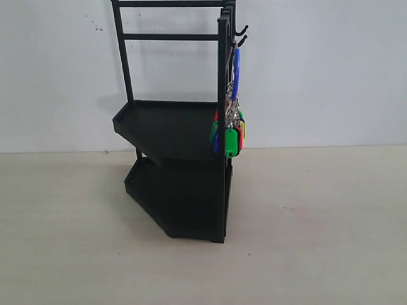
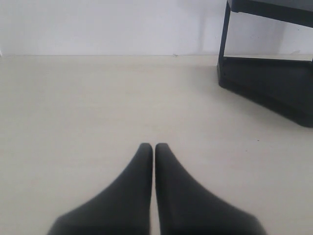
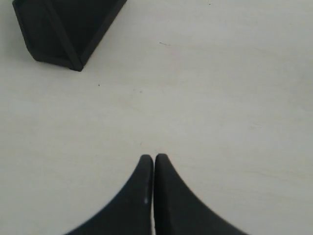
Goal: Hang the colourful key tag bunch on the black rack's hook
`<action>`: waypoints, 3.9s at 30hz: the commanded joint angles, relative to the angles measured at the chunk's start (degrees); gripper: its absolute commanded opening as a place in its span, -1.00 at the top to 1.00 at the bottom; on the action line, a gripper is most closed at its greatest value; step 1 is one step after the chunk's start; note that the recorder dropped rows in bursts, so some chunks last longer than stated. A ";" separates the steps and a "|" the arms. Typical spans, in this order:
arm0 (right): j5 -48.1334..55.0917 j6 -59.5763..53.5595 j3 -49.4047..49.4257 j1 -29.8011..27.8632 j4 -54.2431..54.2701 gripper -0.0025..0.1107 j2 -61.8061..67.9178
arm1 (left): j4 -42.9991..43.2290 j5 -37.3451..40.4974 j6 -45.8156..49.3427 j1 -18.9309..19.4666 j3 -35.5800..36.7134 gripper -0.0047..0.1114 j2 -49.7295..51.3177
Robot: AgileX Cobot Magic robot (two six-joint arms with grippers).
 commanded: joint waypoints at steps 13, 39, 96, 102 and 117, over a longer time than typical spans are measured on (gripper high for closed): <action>-13.22 -1.09 4.76 -8.43 0.11 0.96 -16.03 | -0.43 -0.90 -0.60 0.21 -0.08 0.84 -0.12; -21.90 -38.42 24.55 -23.37 25.81 0.96 -28.90 | -0.43 -0.90 -0.60 0.21 -0.08 0.84 -0.12; -20.85 -34.50 24.55 -28.88 25.47 0.96 -28.90 | -0.43 -0.90 -0.60 0.21 -0.08 0.84 -0.12; -20.85 -34.50 24.55 -28.88 25.47 0.96 -28.90 | -0.43 -0.90 -0.60 0.21 -0.08 0.84 -0.12; -20.85 -34.50 24.55 -28.88 25.47 0.96 -28.90 | -0.43 -0.90 -0.60 0.21 -0.08 0.84 -0.12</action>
